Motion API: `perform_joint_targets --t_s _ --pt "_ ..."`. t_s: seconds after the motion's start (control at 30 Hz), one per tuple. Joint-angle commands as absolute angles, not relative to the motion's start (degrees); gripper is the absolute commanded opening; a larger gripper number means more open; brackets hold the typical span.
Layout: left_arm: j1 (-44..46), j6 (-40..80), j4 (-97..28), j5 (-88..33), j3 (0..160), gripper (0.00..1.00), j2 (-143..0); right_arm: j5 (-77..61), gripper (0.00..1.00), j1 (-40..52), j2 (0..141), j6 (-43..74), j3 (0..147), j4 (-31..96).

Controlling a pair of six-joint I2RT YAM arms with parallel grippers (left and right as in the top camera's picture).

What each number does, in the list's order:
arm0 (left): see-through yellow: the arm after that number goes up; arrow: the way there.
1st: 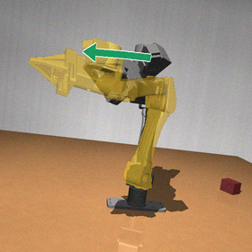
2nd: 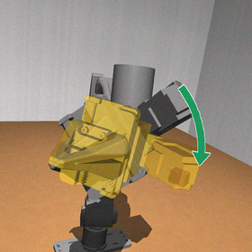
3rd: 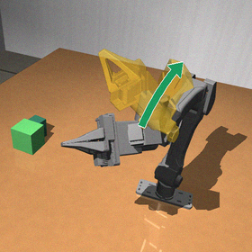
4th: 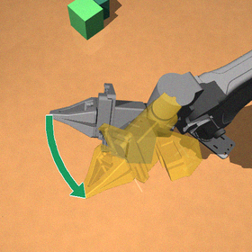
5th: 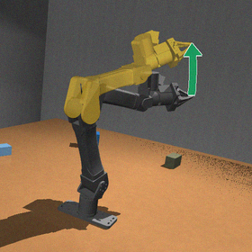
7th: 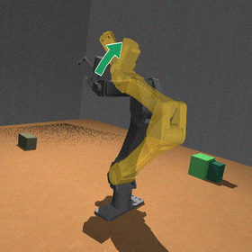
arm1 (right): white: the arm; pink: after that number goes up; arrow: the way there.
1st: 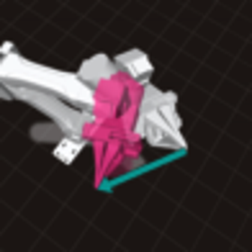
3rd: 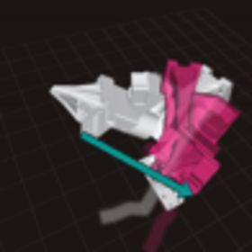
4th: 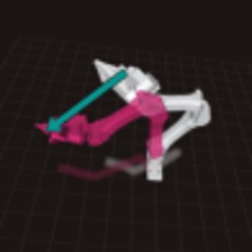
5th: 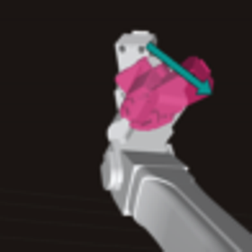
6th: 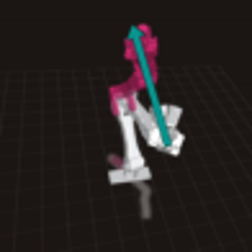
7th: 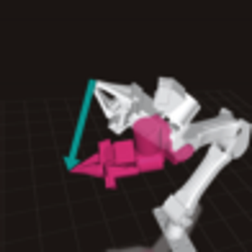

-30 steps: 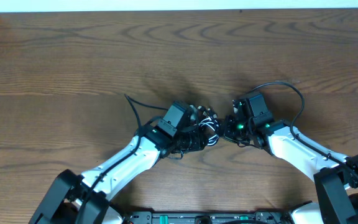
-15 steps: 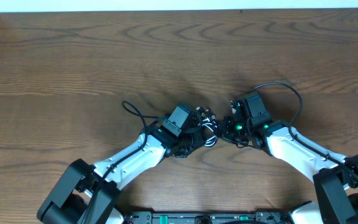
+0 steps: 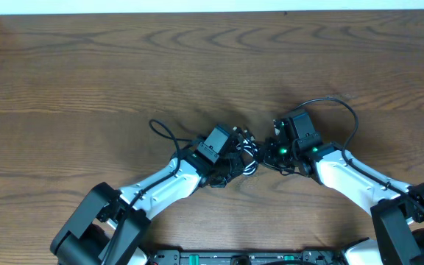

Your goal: Untangle cables

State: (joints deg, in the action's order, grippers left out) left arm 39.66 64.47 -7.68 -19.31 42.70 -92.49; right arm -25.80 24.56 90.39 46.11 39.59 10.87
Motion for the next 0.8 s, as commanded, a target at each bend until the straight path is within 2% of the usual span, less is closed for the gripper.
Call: perform_joint_targets --t_s 0.0,0.37,0.77 --pt "40.1 64.8 -8.1 -18.7 42.4 0.08 -93.6 -27.4 0.01 24.9 90.8 46.7 40.3 10.5" --pt "38.5 58.5 -8.1 -18.9 42.5 0.08 -92.9 -25.7 0.01 24.8 90.8 46.6 40.3 12.4" --pt "30.7 36.8 -11.5 -19.0 42.5 0.08 -78.8 -13.6 0.01 24.8 90.8 46.0 40.3 19.3"
